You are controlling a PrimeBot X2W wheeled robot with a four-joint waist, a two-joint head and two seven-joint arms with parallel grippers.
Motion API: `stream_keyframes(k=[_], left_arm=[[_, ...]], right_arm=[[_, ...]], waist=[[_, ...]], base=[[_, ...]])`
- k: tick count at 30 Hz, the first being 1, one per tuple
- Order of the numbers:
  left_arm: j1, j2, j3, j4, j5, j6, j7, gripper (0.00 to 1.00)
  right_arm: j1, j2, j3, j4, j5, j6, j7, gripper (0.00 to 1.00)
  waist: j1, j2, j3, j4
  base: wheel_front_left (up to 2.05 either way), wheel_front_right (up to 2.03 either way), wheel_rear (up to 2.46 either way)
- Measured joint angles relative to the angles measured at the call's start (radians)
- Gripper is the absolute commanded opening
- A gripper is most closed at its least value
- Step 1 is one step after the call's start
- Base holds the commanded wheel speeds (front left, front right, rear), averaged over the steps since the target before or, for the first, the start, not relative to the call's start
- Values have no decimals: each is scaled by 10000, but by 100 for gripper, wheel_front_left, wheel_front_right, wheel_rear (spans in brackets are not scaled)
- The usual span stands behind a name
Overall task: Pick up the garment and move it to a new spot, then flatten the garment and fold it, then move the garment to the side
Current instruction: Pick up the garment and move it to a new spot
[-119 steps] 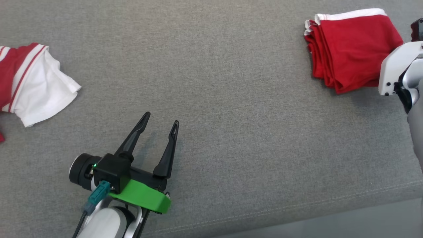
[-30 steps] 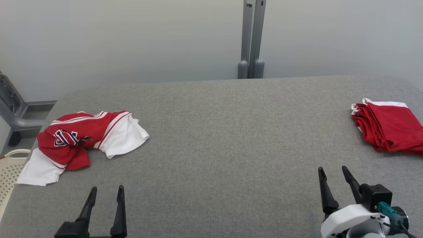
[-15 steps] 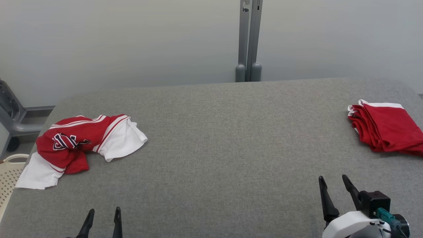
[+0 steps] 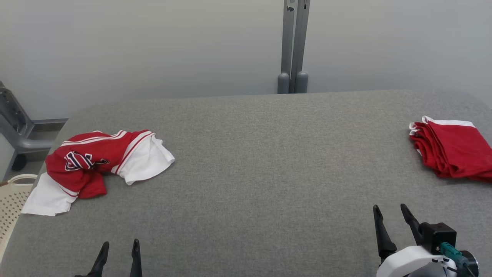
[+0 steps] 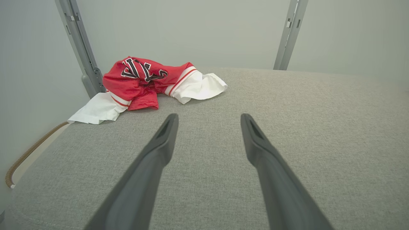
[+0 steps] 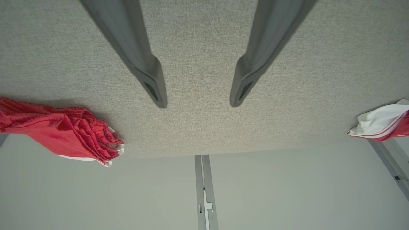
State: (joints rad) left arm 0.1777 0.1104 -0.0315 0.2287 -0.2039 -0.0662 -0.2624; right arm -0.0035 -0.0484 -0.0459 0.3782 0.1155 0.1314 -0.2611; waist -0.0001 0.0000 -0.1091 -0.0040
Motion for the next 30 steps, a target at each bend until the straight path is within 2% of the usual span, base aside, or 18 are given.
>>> stream_keyframes(k=[12, 30], left_arm=[[-49, -40, 203, 44, 148, -128, 0, 100], [99, 280, 527, 104, 123, -174, -2, 100]], right_arm=[[156, 0, 293, 50, 324, 0, -2, 100], [181, 2, 1221, -82, 773, 0, -4, 100]], waist=[[0, 0, 12, 853], [0, 0, -76, 3462]], base=[[0, 0, 0], [0, 0, 0]])
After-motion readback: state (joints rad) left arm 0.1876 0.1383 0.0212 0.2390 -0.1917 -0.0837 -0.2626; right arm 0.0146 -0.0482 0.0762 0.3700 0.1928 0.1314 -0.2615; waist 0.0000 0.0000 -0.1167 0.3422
